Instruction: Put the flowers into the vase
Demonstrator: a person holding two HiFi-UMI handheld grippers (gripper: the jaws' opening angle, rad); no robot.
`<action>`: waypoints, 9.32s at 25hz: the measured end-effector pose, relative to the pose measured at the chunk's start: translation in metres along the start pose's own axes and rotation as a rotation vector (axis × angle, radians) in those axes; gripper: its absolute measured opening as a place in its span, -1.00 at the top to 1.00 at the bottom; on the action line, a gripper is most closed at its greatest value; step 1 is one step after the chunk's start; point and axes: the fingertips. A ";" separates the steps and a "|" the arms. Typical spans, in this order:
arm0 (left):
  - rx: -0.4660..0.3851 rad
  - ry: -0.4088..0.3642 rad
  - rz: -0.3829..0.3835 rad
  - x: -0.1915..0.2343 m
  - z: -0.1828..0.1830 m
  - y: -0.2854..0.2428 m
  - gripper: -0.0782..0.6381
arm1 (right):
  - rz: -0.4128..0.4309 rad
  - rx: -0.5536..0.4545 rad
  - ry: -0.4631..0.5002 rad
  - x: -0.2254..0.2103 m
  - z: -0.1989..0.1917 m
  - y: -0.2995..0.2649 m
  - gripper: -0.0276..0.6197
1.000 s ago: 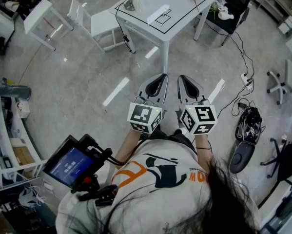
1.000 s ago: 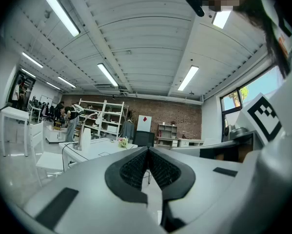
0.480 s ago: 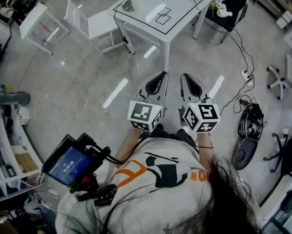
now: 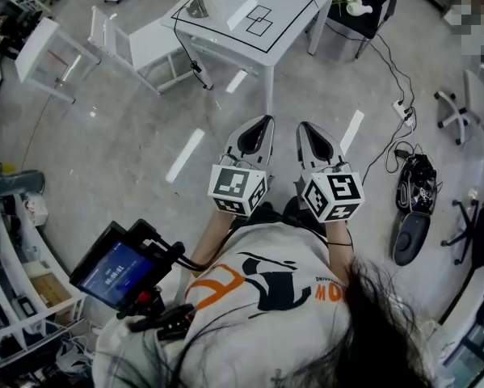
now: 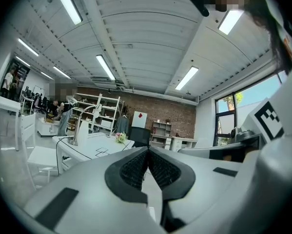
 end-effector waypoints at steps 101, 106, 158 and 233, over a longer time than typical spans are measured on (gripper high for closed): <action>0.152 0.039 0.011 0.181 -0.011 -0.569 0.75 | 0.014 0.339 0.042 -0.448 0.073 -0.530 0.87; 0.158 0.034 0.010 0.187 -0.014 -0.581 0.75 | 0.011 0.408 0.054 -0.464 0.059 -0.561 0.86; 0.164 0.090 0.091 0.198 -0.019 -0.534 0.75 | 0.126 0.493 -0.183 -0.407 0.078 -0.548 0.80; 0.144 -0.113 0.300 0.408 0.048 -0.327 0.07 | 0.655 0.190 -0.031 -0.040 0.150 -0.514 0.80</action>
Point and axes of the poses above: the fingertips, and each gripper's own axes: y backward along the fingers, x to its left, z out of its top, and after that the axes turned 1 degree about z, right-handed
